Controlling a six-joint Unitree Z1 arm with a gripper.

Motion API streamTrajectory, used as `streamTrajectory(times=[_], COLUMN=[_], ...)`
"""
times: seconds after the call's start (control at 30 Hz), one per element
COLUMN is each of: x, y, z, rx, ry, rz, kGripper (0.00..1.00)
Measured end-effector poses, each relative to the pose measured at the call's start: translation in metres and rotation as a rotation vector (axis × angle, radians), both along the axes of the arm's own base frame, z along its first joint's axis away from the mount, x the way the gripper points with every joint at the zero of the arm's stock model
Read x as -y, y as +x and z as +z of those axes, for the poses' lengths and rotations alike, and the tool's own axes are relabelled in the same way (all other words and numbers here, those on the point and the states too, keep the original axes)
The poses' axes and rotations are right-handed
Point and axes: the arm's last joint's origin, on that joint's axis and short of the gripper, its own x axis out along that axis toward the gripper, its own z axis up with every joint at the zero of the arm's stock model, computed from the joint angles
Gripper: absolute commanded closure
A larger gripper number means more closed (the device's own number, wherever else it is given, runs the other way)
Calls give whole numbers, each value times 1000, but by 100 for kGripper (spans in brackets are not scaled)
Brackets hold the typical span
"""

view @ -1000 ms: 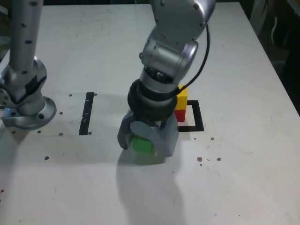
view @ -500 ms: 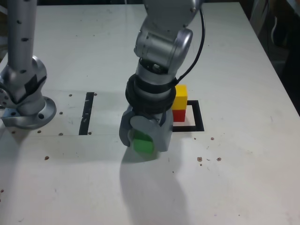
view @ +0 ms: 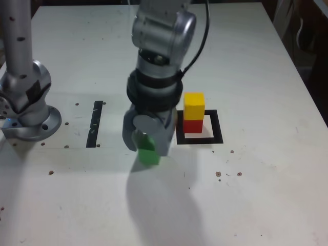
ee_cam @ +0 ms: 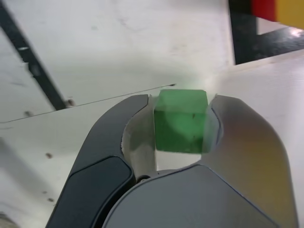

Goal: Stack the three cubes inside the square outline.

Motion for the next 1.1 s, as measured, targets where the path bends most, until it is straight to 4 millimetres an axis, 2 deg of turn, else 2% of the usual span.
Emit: streamTrajectory(times=[0.13, 0.33, 0.47, 0.57, 0.77, 0.87, 1.0, 1.1], x=[-2, -12, -15, -14, -20, -24, -28, -33], y=[-5, -26, -29, -25, -23, -15, 5, 20], z=[9, 48, 66, 80, 125, 143, 154, 151], rx=[-17, 12, 32, 56, 117, 156, 201, 185], ry=[8, 27, 38, 55, 114, 111, 95, 95], rz=[0, 4, 5, 1, -21, -23, -11, -8], kGripper=[87, 87, 87, 88, 89, 89, 89, 89])
